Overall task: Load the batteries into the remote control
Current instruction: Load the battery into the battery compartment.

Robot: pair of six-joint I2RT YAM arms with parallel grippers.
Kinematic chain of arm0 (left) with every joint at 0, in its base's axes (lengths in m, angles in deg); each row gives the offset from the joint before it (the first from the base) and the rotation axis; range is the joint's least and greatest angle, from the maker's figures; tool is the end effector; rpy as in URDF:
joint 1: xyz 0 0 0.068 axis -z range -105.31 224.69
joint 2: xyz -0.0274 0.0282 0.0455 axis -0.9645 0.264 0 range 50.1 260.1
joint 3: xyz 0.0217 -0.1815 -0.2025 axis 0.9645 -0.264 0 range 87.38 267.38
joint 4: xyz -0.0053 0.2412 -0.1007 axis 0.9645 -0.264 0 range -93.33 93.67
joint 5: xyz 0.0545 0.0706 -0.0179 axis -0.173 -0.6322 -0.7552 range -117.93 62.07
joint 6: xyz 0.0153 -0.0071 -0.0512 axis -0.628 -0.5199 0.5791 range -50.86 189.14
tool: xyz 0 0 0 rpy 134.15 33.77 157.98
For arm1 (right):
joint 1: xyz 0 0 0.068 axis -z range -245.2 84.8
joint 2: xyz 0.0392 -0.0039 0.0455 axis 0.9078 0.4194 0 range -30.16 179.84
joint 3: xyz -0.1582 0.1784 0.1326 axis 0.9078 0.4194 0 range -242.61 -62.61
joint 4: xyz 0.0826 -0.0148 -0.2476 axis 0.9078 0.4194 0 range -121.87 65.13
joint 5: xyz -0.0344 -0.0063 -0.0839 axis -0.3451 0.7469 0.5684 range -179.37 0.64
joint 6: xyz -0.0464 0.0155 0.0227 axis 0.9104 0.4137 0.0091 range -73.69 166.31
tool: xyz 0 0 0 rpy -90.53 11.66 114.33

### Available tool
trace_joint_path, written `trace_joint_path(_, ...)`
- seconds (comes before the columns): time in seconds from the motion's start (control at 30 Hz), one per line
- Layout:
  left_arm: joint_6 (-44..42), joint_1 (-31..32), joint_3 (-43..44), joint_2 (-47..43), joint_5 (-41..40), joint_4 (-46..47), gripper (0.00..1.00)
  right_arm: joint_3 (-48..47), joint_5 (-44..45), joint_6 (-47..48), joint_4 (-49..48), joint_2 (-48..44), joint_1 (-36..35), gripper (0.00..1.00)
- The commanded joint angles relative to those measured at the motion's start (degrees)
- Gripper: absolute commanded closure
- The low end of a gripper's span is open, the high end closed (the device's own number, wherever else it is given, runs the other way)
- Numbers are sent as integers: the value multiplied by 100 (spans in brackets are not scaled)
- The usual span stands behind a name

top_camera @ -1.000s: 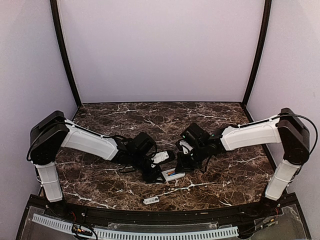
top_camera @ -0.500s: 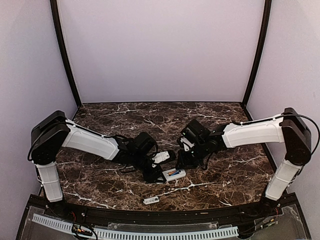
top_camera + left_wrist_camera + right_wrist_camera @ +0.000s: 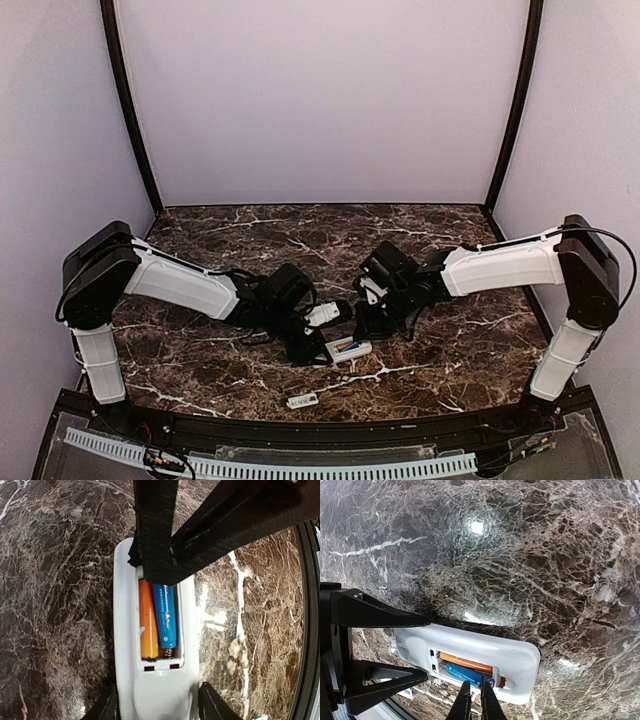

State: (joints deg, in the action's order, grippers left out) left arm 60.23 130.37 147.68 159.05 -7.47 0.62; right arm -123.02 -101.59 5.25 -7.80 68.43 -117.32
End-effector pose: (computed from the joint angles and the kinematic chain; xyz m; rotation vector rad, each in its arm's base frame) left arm 0.2034 -0.3202 0.1346 1.5021 2.0768 -0.7762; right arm 0.2026 0.2728 0.1740 -0.3526 2.8515 0.7267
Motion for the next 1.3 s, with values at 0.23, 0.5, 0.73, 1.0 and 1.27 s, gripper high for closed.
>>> trace_joint_path(0.23, 37, 98, -221, 538, -113, -969, 68, 13, 31, 81, 102, 194, 9, 94)
trace_joint_path(0.5, 38, 99, -211, 567, -104, -978, 69, -28, 103, 122, 244, 117, 4, 91)
trace_joint_path(0.73, 57, 96, -208, 591, -82, -980, 69, -598, 446, 451, 820, 90, 11, 90)
trace_joint_path(1.0, 56, 98, -189, 608, -82, -995, 69, -511, 425, 434, 699, 274, 9, 86)
trace_joint_path(1.27, 65, 99, -180, 618, -90, -1013, 69, -440, 192, 394, 524, 434, -4, 91)
